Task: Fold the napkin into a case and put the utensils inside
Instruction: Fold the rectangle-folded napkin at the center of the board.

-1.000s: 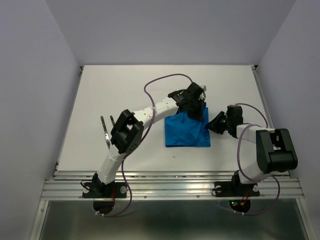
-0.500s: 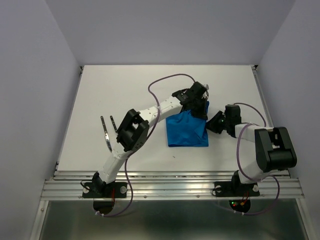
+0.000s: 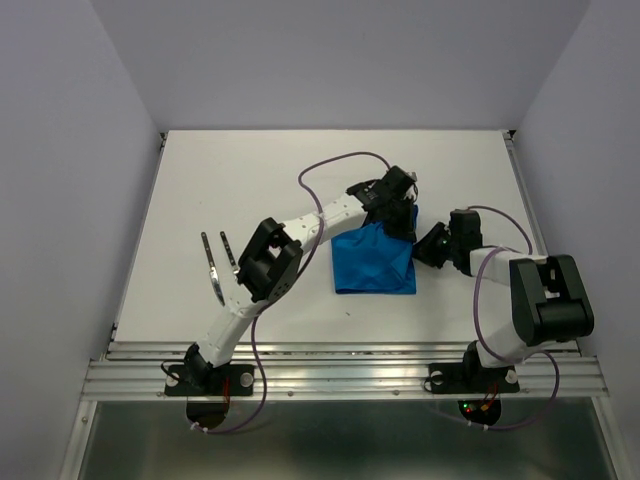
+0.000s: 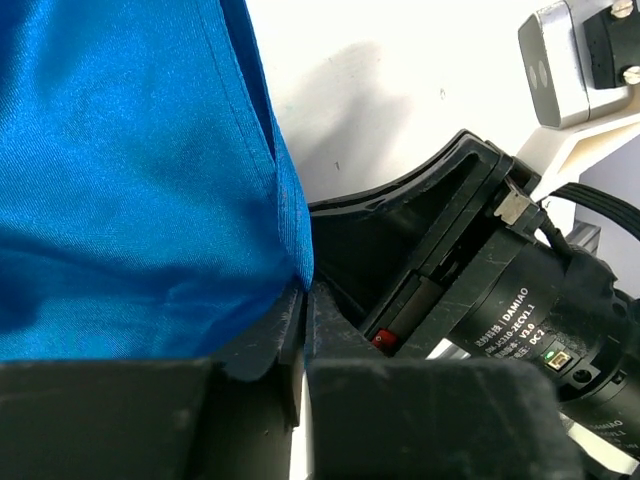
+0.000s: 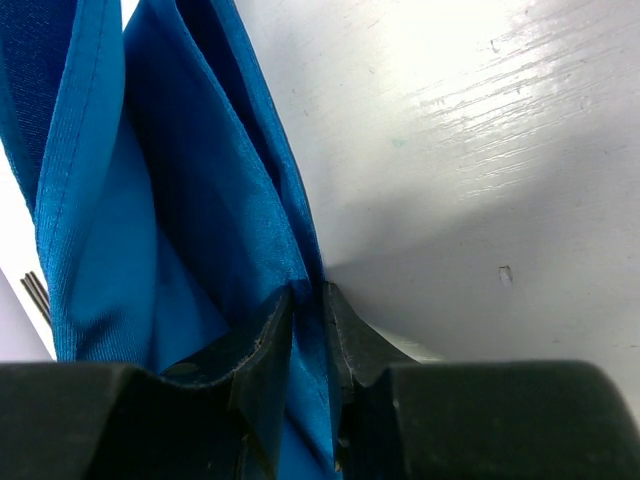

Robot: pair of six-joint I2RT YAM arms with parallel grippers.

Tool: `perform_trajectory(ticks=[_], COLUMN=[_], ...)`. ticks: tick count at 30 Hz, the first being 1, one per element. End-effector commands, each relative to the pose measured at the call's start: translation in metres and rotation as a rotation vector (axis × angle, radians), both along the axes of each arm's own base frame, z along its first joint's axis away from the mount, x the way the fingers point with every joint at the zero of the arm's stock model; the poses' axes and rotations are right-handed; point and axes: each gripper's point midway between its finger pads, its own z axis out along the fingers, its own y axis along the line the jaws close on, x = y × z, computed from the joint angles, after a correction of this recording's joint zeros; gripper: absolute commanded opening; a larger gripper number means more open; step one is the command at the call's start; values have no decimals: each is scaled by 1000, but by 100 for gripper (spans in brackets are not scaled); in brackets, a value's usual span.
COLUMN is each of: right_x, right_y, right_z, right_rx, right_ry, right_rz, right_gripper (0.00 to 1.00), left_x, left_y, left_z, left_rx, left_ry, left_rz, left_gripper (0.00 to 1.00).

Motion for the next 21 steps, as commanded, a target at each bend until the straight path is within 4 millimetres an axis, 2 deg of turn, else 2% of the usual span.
perform_trajectory(ticks=[1,2,4,5,9,13,16,21], right_x=[-45,-46,-46,-45,-46,-49,-49,-55], right_y=[-18,-19,-21,-21,-26,-38,-45,-61], right_z=[-40,-39,-38,-37,-34,-30,-23,-16], right_rx=[-117,-122,-130,-131,-154,-214,-254,-338], right_ry=[187,186,186,182,180,184,176,178], right_rz=[-23,-23,-31,-32,-47,-71,-84,-105], right_gripper=[26,26,26,26,28,29,30,30], left_x=[1,1,-1,-3,-8,-13,-13,-8], left_y=[-13,-13,-12,-12,-5,4,11,32], left_z=[35,39,45,46,53,65,87,107], left_rx=[-81,-88,-91,-89,-83,-78,-92,-72], left_ry=[-42,-51,-55,-59,-71,-89,-129,-185], left_rz=[-28,-33,-52,-57,-73,-82,-75,-41], left_gripper=[16,28,39,49,64,65,65,61])
